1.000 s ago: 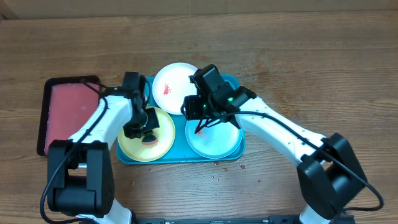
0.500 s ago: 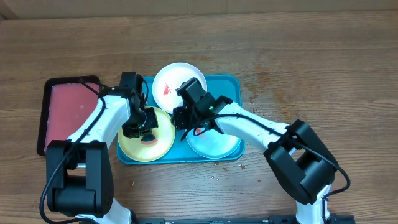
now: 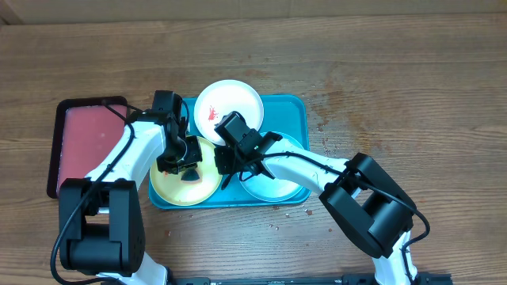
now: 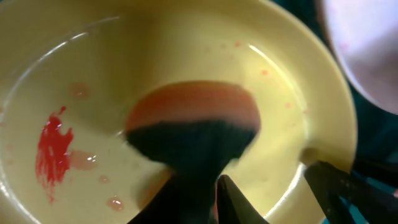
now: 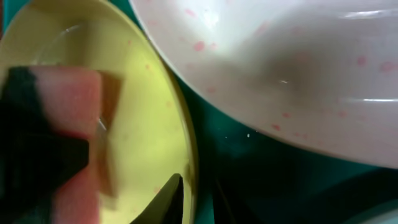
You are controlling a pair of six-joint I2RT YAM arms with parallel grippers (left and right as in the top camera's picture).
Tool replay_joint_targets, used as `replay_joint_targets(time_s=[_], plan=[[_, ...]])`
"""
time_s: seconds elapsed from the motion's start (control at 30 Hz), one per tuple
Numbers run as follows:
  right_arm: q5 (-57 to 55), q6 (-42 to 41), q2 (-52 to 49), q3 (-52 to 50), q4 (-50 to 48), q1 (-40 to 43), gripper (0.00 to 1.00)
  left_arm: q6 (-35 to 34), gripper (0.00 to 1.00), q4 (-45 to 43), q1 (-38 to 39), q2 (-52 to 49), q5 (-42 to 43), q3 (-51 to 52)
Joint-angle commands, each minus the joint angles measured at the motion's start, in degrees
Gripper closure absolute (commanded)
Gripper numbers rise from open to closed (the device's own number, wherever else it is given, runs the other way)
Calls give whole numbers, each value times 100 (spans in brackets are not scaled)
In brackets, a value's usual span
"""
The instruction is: Clean dirty plates on tray and stack at the side
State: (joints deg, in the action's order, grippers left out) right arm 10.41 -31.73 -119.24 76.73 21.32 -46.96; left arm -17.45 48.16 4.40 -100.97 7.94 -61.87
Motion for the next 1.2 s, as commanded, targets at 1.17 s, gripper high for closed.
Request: replay_joint_targets(time_s=[1.17], plan=[[317,2,-35,103,-13,391,96,315,96,765,-26,-17,-1272,-1231]])
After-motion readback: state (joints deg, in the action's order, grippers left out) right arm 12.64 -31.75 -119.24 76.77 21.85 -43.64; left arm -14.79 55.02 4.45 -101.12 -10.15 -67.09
